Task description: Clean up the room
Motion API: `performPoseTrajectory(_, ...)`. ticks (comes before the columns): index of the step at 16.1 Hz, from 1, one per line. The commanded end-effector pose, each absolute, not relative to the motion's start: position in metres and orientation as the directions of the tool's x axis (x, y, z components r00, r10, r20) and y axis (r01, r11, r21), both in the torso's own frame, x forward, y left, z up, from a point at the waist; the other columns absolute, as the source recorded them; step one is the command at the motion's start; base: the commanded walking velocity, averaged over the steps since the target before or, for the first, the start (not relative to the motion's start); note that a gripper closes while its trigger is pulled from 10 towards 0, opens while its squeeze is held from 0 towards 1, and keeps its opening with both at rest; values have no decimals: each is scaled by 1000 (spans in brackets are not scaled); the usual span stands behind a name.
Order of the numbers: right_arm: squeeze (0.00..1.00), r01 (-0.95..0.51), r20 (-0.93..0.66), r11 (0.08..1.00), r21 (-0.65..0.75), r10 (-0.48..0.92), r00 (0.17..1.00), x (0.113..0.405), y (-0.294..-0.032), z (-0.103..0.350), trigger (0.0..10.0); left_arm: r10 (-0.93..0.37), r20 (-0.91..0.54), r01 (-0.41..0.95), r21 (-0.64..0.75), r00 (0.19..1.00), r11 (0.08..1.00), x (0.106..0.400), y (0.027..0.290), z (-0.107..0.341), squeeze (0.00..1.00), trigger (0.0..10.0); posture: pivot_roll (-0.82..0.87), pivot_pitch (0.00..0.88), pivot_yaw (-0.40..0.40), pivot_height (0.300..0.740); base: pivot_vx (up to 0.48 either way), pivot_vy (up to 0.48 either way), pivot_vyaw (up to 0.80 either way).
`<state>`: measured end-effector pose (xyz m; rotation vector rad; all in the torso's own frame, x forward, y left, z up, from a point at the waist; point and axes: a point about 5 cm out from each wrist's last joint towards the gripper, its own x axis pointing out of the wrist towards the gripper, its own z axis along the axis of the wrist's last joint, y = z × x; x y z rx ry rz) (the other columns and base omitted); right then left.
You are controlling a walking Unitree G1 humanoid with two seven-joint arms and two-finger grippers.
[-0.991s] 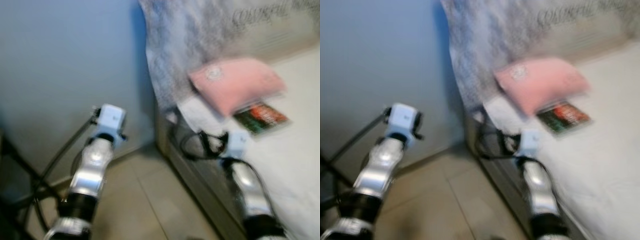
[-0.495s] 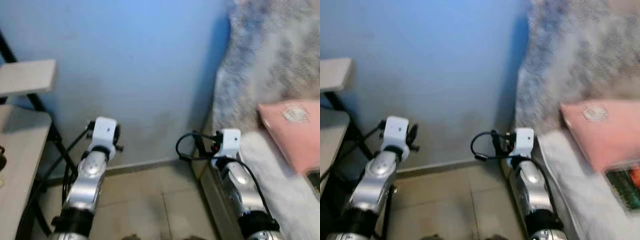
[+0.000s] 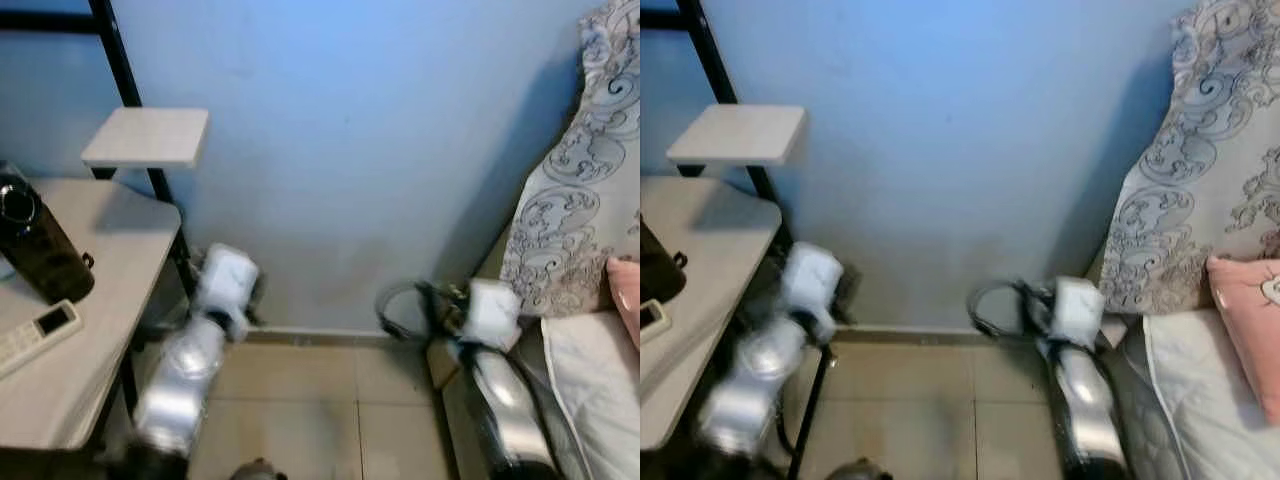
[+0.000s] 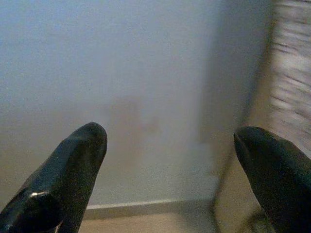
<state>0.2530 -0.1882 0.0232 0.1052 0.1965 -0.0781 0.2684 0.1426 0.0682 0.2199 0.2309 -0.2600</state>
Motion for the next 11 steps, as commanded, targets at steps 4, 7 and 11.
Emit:
performPoseTrajectory(4, 55, 39, -130, 997, 62, -31, 991, 236, -197, 45, 10000, -260, -179, 287, 146, 949, 947, 270, 134, 97, 0, 10000, 148, 0, -31, 728, 0, 0, 0)
performPoseTrajectory(7, 71, 33, -144, 998, 62, -24, 989, 233, -198, 43, 10000, -257, -185, 286, 154, 949, 946, 269, 134, 97, 0, 10000, 149, 0, -35, 728, 0, 0, 0)
performPoseTrajectory(11, 71, 33, -144, 998, 62, -24, 989, 233, -198, 43, 10000, -257, -185, 286, 154, 949, 946, 269, 134, 97, 0, 10000, 149, 0, -35, 728, 0, 0, 0)
